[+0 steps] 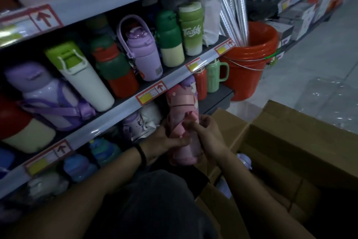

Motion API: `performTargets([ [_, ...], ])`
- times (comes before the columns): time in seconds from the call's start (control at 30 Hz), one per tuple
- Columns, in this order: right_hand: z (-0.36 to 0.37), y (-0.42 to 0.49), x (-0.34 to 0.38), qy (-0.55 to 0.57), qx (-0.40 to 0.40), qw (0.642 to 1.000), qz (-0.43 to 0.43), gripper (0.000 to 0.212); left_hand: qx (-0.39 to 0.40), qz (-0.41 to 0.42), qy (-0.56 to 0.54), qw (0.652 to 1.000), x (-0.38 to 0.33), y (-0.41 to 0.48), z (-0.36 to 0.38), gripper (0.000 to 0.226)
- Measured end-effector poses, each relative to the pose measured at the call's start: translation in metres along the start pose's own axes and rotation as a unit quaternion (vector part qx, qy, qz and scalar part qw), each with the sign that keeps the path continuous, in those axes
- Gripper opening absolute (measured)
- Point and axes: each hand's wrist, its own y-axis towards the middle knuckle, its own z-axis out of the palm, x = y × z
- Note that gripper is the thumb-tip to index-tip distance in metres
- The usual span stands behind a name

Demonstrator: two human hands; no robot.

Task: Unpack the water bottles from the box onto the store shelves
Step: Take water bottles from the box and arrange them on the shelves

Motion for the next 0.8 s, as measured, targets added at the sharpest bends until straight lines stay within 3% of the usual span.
performTargets([
  [0.13,0.004,-0.005,-0.017,0.02,0.014,0.999,0.02,0.044,-0.021,-0.007,-0.052,0.998,0.024,0.004,-0.01,0.073],
  [0.33,0.014,-0.001,-0.027,-0.015,0.086,0.996,0.028,0.028,-0.133,-0.012,-0.076,0.988,0.056,0.016,-0.019,0.066],
  [0.43,0.014,0.002,-0.036,-0.071,0.09,0.993,0.008,0.033,-0.215,-0.027,-0.079,0.973,0.066,0.034,-0.029,0.084],
  [0.53,0.011,0.001,-0.044,-0.1,0.075,0.992,0.019,0.026,-0.325,-0.025,-0.037,0.945,0.073,0.056,-0.046,0.089],
  [0.6,0.006,0.001,-0.052,-0.108,0.069,0.991,0.035,0.024,-0.38,-0.032,-0.013,0.924,0.076,0.072,-0.061,0.105],
  [0.67,0.004,0.0,-0.057,-0.097,0.067,0.992,0.054,0.021,-0.404,-0.021,0.009,0.914,0.086,0.09,-0.079,0.123],
  [0.8,-0.001,-0.001,-0.066,-0.097,0.063,0.99,0.08,0.02,-0.407,-0.001,0.076,0.91,0.123,0.137,-0.116,0.126],
])
